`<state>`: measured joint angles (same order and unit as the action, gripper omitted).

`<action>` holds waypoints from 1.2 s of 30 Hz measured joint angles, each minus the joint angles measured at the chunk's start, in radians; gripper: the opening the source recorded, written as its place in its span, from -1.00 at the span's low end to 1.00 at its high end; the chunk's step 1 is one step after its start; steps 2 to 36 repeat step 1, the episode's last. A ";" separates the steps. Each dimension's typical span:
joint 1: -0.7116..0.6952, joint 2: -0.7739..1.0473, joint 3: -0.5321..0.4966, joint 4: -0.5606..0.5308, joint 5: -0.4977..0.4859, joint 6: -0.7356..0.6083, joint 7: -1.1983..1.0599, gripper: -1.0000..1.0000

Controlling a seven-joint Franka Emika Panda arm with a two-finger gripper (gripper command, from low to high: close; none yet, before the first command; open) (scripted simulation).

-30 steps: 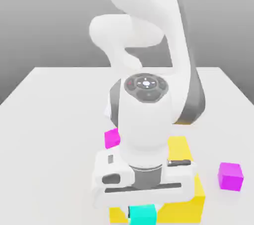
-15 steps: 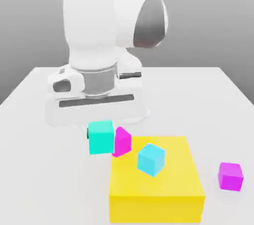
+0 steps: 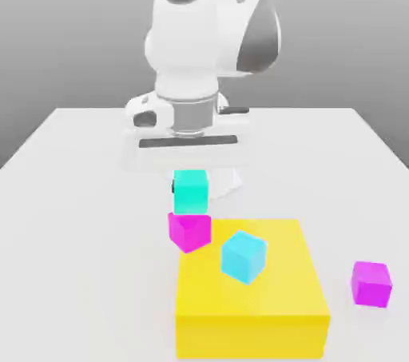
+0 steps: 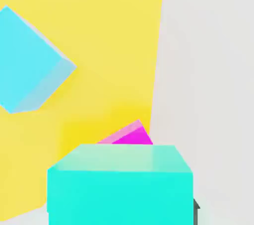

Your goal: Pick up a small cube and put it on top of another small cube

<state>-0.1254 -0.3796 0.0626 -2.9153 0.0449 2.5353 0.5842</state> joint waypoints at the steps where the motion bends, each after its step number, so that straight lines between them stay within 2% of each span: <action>1: 0.000 0.000 0.000 0.000 0.000 0.000 0.000 1.00; 36: 0.000 0.000 0.000 0.000 0.000 0.000 0.000 1.00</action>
